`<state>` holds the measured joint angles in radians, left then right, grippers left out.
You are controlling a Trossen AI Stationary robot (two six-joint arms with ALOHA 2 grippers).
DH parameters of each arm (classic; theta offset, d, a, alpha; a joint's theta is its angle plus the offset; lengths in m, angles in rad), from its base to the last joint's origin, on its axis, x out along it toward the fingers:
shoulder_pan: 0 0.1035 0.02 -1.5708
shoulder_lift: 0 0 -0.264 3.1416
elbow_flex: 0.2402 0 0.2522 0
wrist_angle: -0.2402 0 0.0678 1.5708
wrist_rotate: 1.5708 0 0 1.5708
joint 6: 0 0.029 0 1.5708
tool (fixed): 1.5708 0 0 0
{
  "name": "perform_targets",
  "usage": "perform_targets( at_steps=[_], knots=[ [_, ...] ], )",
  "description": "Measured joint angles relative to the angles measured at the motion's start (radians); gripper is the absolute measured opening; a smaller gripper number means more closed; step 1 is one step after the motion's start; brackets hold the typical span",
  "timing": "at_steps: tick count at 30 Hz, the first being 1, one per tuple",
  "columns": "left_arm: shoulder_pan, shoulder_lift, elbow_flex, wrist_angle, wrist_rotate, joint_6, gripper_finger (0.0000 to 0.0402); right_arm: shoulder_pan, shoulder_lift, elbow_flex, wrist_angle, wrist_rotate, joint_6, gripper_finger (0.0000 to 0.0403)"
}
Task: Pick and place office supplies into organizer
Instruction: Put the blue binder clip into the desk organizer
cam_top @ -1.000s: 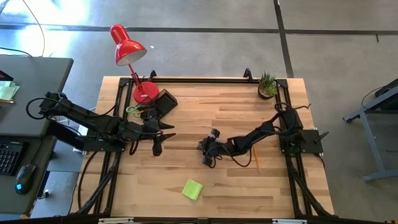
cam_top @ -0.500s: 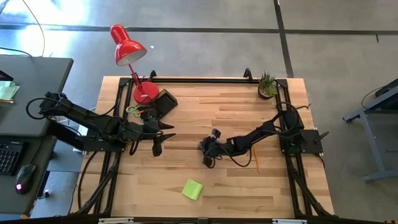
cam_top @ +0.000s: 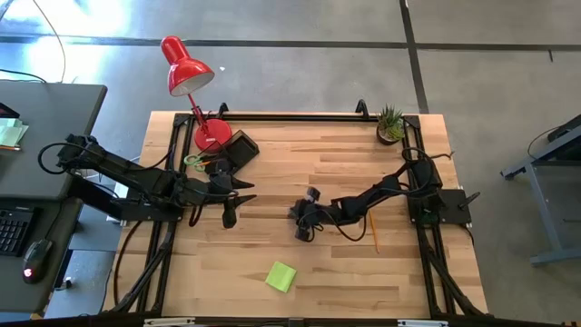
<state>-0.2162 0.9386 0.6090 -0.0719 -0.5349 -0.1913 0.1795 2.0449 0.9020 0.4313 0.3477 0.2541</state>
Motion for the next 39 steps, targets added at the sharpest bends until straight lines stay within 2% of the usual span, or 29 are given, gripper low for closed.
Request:
perform_targets(
  at_steps=[9, 18, 24, 28, 32, 39],
  knots=[
    [0.000, 0.000, 0.000, 0.000, 0.000, 0.000, 0.0129, -0.012, 0.000, 0.000, 0.007, -0.045, -0.070, 0.0051],
    [0.000, 0.000, 0.000, 0.000, 0.000, 0.000, 0.0129, -0.013, 0.008, -0.003, 0.117, -0.073, -0.142, 0.0055],
    [0.000, 0.000, 0.000, 0.000, 0.001, 0.001, 0.0129, -0.043, 0.008, 0.016, 0.181, -0.137, -0.184, 0.0053],
    [0.000, 0.000, 0.000, 0.000, 0.004, 0.004, 0.0129, -0.070, 0.008, 0.066, 0.173, -0.193, -0.209, 0.0055],
    [0.000, -0.021, 0.000, 0.001, 0.004, 0.021, 0.0129, -0.093, 0.006, 0.154, 0.140, -0.247, -0.300, 0.0057],
    [-0.001, -0.143, 0.000, -0.031, 0.072, 0.028, 0.0129, -0.165, 0.018, 0.384, -0.106, -0.300, -0.418, 0.0058]
  ],
)
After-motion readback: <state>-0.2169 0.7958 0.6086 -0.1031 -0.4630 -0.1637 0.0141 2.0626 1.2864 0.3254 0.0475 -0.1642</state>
